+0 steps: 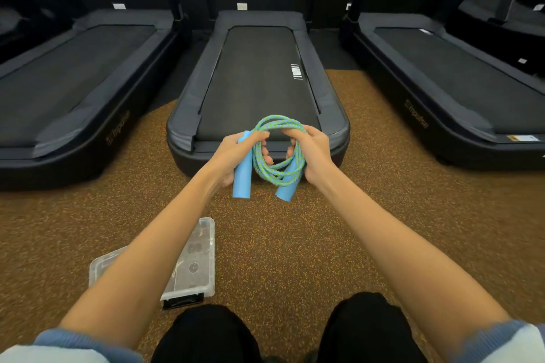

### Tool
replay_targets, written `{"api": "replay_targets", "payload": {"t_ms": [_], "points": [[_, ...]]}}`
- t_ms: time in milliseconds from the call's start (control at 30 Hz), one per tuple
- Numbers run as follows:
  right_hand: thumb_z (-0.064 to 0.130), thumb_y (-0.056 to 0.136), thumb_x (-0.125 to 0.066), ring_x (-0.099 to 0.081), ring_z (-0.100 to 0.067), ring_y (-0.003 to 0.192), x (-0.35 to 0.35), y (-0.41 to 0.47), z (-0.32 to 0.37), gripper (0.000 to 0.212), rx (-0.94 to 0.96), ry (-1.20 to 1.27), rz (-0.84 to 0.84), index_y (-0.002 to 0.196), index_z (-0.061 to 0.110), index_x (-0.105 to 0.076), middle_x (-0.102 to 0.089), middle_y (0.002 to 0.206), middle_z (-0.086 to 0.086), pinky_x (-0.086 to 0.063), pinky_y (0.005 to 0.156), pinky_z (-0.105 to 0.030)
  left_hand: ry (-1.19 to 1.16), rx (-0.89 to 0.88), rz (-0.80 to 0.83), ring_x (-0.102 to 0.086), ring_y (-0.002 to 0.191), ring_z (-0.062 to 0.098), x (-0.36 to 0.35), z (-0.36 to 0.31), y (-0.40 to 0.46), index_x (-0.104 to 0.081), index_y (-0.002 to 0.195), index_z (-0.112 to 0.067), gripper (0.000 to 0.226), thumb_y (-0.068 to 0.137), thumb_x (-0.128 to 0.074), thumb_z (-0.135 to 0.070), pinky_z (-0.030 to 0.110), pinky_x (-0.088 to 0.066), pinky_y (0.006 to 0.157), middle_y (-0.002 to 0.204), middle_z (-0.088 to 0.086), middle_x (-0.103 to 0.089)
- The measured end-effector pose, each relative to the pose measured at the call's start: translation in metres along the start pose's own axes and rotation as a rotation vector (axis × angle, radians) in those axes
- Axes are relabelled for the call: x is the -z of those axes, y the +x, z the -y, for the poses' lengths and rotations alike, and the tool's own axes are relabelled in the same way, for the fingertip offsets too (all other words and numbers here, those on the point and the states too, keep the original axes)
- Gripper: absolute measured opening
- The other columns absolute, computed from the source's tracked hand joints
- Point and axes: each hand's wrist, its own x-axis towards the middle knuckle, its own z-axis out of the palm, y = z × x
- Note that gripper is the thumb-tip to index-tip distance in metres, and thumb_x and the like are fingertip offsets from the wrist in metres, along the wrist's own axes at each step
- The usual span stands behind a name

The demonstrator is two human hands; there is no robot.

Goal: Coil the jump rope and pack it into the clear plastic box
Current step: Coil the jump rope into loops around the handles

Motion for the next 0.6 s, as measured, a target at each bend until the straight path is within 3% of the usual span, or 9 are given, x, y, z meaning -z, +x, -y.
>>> {"api": "replay_targets", "payload": {"t_ms": [133, 267, 433, 600], "points": [[0.016, 0.078, -0.075, -0.054, -0.016, 0.044, -0.003, 0.009, 0.009, 0.016, 0.139, -0.239, -0.023, 0.073, 0.013, -0.061, -0.051, 0.051, 0.001, -0.044, 0.053, -0.029, 0.016, -0.069, -0.031, -0.068, 0.054, 0.017, 0.002, -0.012, 0.0, -0.056, 0.074, -0.008, 0.02, 0.089, -0.063, -0.021, 0.027, -0.056, 0.057, 0.059, 0.006, -0.065], [0.023, 0.076, -0.078, -0.06, -0.014, 0.047, -0.007, 0.013, 0.021, 0.022, 0.206, -0.417, -0.003, 0.064, 0.013, -0.062, -0.056, 0.048, 0.001, -0.048, 0.054, -0.024, 0.003, -0.084, -0.054, -0.069, 0.058, 0.02, 0.008, -0.023, -0.002, -0.057, 0.071, -0.008, 0.024, 0.088, -0.063, -0.024, 0.036, -0.058, 0.068, 0.059, 0.006, -0.068], [0.009, 0.081, -0.073, -0.062, -0.016, 0.041, -0.015, 0.006, 0.034, 0.022, 0.047, -0.21, 0.173, 0.068, 0.007, -0.056, -0.05, 0.053, -0.006, -0.052, 0.047, -0.026, -0.041, -0.078, -0.09, -0.068, 0.053, 0.02, 0.013, -0.032, -0.007, -0.058, 0.073, -0.006, 0.023, 0.088, -0.064, -0.021, 0.027, -0.056, 0.052, 0.052, 0.004, -0.063], [0.009, 0.085, -0.069, -0.063, -0.015, 0.048, -0.025, 0.004, 0.042, 0.011, -0.018, -0.104, 0.316, 0.078, 0.008, -0.06, -0.049, 0.059, -0.002, -0.053, 0.052, -0.026, -0.04, -0.115, -0.119, -0.066, 0.055, 0.015, 0.031, -0.041, -0.007, -0.066, 0.09, -0.006, 0.015, 0.085, -0.069, -0.02, 0.025, -0.054, 0.055, 0.064, 0.004, -0.062]]}}
